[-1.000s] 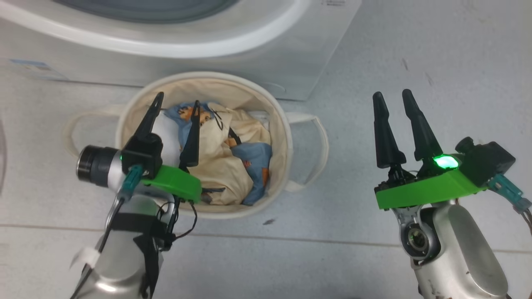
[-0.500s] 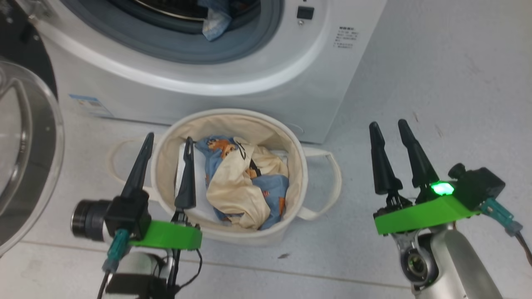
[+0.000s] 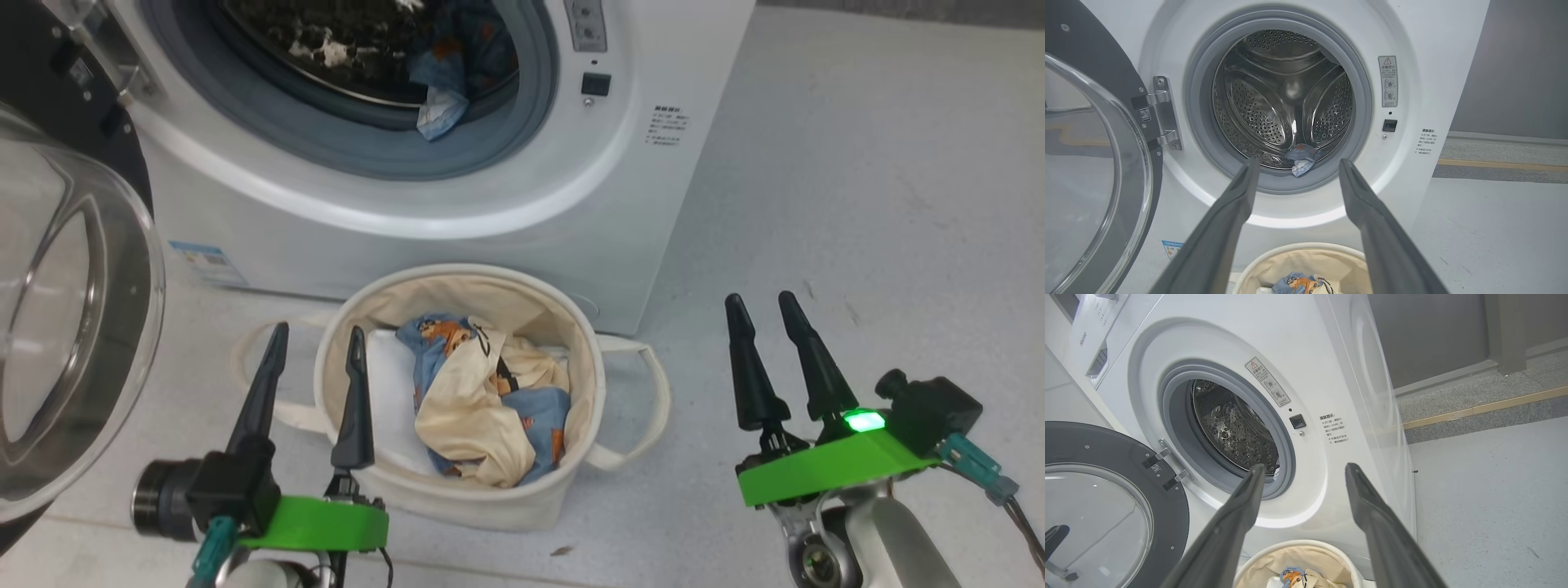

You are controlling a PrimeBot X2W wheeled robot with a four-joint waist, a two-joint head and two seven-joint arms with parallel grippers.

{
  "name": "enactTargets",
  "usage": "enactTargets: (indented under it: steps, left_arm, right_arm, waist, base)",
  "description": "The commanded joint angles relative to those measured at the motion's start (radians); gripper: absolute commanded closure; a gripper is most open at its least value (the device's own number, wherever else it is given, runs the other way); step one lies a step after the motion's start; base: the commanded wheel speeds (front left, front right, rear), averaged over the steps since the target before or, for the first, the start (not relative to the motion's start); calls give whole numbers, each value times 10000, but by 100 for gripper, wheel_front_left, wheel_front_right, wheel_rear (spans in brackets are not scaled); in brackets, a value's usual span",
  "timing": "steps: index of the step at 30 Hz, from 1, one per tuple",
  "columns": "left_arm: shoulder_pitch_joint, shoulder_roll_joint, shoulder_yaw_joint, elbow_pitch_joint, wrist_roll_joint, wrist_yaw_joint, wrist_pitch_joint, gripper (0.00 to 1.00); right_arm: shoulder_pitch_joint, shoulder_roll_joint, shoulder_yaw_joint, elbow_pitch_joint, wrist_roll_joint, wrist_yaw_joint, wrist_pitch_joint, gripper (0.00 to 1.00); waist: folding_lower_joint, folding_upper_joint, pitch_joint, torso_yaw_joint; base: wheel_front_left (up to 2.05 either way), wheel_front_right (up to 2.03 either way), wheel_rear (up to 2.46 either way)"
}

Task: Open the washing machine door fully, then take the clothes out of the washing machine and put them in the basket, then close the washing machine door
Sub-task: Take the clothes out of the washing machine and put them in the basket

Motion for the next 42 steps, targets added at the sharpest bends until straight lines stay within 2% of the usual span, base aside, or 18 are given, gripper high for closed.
enactTargets:
  steps: [1, 10, 25, 35, 42]
  left_arm:
    - [-52, 3, 253, -321, -42, -35, -47, 0]
    - [319, -11, -31, 37, -80, -135, -47, 0]
    - [351, -13, -269, 88, -142, 17, -47, 0]
    - [198, -3, 8, 365, -23, -119, -47, 0]
    - [-640, 461, 513, 862, 300, -408, -47, 0]
  right_arm:
    - [66, 38, 205, -274, 12, 4, -48, 0]
    - [374, 38, 71, -13, -9, 4, -48, 0]
    - [431, 38, 138, 24, -56, 4, -48, 0]
    - [337, 38, 270, -69, 87, 4, -48, 0]
    - [179, 38, 437, -230, 218, 4, -48, 0]
  waist:
    - [0, -1, -189, -38]
    - [0, -1, -866, -214]
    - [0, -1, -983, -253]
    - [0, -1, -692, -467]
    - [0, -1, 24, -911]
  base:
    - [0, 0, 0]
    - [0, 0, 0]
    - [0, 0, 0]
    - [0, 0, 0]
    - [0, 0, 0]
